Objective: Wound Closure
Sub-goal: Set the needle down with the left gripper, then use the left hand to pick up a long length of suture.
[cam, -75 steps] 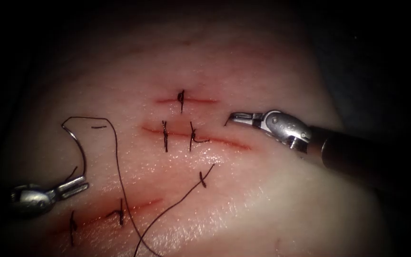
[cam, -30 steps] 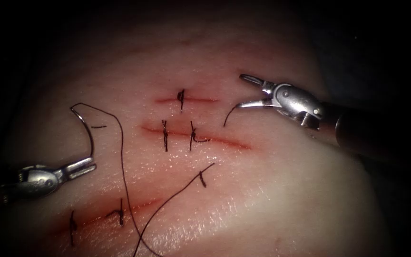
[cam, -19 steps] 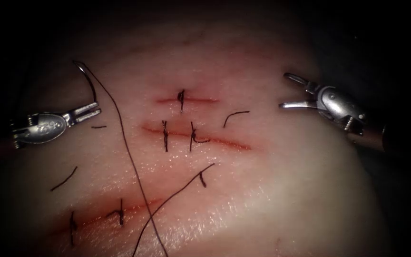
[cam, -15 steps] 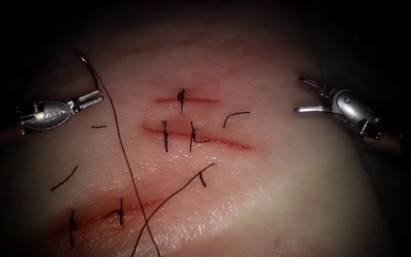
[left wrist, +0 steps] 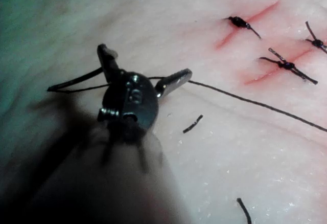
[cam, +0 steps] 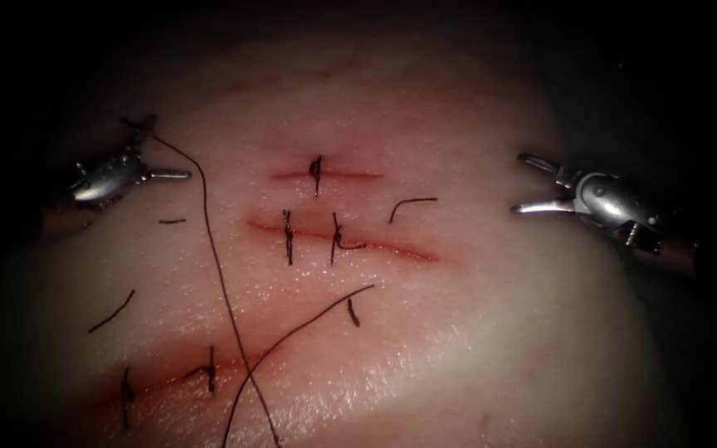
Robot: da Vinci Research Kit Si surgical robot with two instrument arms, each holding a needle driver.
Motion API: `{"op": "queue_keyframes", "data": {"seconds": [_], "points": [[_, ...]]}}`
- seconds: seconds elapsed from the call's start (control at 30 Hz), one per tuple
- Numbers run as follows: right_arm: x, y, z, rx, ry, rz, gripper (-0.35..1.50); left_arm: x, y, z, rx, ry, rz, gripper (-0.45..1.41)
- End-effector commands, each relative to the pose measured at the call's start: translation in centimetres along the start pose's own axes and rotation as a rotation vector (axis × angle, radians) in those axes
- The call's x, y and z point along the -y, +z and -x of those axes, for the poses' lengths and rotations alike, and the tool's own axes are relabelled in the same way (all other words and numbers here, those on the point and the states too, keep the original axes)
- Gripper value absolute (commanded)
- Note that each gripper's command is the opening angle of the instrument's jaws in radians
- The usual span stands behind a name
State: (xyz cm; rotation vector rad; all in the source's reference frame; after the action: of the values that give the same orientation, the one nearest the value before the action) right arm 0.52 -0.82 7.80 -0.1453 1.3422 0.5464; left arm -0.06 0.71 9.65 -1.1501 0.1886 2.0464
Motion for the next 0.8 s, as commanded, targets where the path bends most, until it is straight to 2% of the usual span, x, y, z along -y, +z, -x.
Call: {"op": "queue_keyframes", "data": {"seconds": [0.03, 0.1, 0.17, 0.27, 0.37, 0.47, 0.5, 0.57, 0.6, 0.63, 0.7, 0.8], "points": [[-0.02, 0.08, 0.04, -0.004, -0.002, 0.0, 1.4, 0.01, 0.08, 0.0, -0.002, 0.002, 0.002, 1.2], [-0.01, 0.05, 0.05, -0.006, -0.004, -0.002, 1.38, -0.12, -0.08, -0.06, 0.009, -0.021, 0.044, 1.28], [0.04, 0.05, 0.09, -0.008, -0.01, 0.0, 1.37, -0.37, -0.37, -0.2, 0.023, -0.048, 0.085, 1.28], [0.08, 0.06, 0.12, 0.0, -0.011, -0.004, 1.37, -0.63, -0.63, -0.32, 0.033, -0.079, 0.136, 1.23], [0.1, 0.1, 0.15, 0.007, -0.01, -0.003, 1.37, -1.12, -0.96, -0.53, 0.055, -0.141, 0.264, 1.21], [0.12, 0.13, 0.16, 0.012, -0.005, -0.003, 1.37, -1.36, -1.11, -0.66, 0.039, -0.151, 0.332, 1.21], [0.14, 0.16, 0.17, 0.012, -0.001, -0.001, 1.37, -1.48, -1.21, -0.73, 0.07, -0.155, 0.383, 1.21], [0.17, 0.17, 0.18, 0.011, 0.003, 0.0, 1.38, -1.54, -1.3, -0.76, 0.131, -0.145, 0.419, 1.21], [0.2, 0.17, 0.19, 0.009, 0.007, 0.0, 1.38, -1.58, -1.37, -0.77, 0.21, -0.123, 0.414, 1.2], [0.21, 0.17, 0.2, 0.009, 0.006, 0.0, 1.38, -1.6, -1.39, -0.78, 0.23, -0.123, 0.417, 1.2], [0.22, 0.16, 0.22, 0.01, 0.009, -0.001, 1.38, -1.68, -1.43, -0.77, 0.235, -0.144, 0.433, 1.18], [0.24, 0.16, 0.24, 0.022, 0.009, -0.008, 1.37, -2.04, -1.54, -0.65, 0.213, -0.232, 0.485, 1.18]]}}
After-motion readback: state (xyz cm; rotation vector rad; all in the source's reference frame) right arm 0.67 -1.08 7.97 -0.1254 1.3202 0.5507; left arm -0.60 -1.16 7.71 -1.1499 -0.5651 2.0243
